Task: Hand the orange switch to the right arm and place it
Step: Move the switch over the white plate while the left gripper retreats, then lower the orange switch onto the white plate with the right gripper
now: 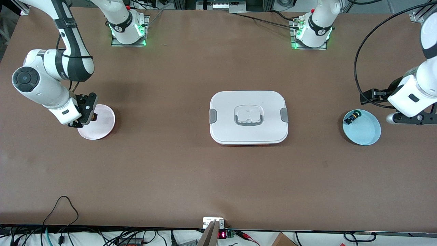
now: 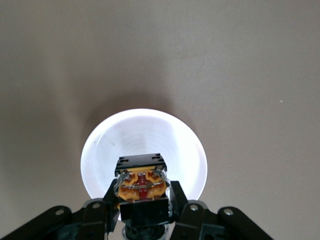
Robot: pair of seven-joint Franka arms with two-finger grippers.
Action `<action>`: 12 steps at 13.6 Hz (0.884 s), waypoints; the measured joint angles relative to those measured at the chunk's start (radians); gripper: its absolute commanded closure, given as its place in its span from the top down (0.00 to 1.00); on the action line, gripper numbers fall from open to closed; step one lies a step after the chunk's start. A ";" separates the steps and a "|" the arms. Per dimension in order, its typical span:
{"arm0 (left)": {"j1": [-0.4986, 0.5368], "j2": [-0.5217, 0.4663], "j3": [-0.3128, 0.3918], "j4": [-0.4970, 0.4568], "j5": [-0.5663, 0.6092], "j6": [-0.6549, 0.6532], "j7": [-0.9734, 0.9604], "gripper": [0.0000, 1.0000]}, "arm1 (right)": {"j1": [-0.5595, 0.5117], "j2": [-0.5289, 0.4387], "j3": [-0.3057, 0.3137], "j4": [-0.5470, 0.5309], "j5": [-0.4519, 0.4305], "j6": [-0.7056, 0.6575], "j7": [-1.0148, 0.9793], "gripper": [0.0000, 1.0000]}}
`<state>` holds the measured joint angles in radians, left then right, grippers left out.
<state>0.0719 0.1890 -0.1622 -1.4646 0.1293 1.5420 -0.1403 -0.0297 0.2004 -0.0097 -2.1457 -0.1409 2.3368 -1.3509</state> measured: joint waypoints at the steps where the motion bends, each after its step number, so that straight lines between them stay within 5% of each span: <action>1: -0.039 -0.046 0.039 -0.059 -0.002 0.048 -0.014 1.00 | -0.009 0.010 0.000 -0.011 0.000 0.021 -0.012 0.28; 5: -0.092 -0.197 0.127 -0.207 -0.043 0.101 0.052 1.00 | -0.042 0.072 0.000 -0.027 -0.001 0.107 -0.065 0.28; 12: -0.093 -0.193 0.136 -0.221 -0.049 0.121 0.070 1.00 | -0.081 0.143 0.000 -0.097 -0.001 0.273 -0.077 0.29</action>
<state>-0.0207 -0.0039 -0.0260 -1.6860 0.0800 1.6626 -0.0702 -0.1104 0.3437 -0.0097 -2.2426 -0.1416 2.6100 -1.4284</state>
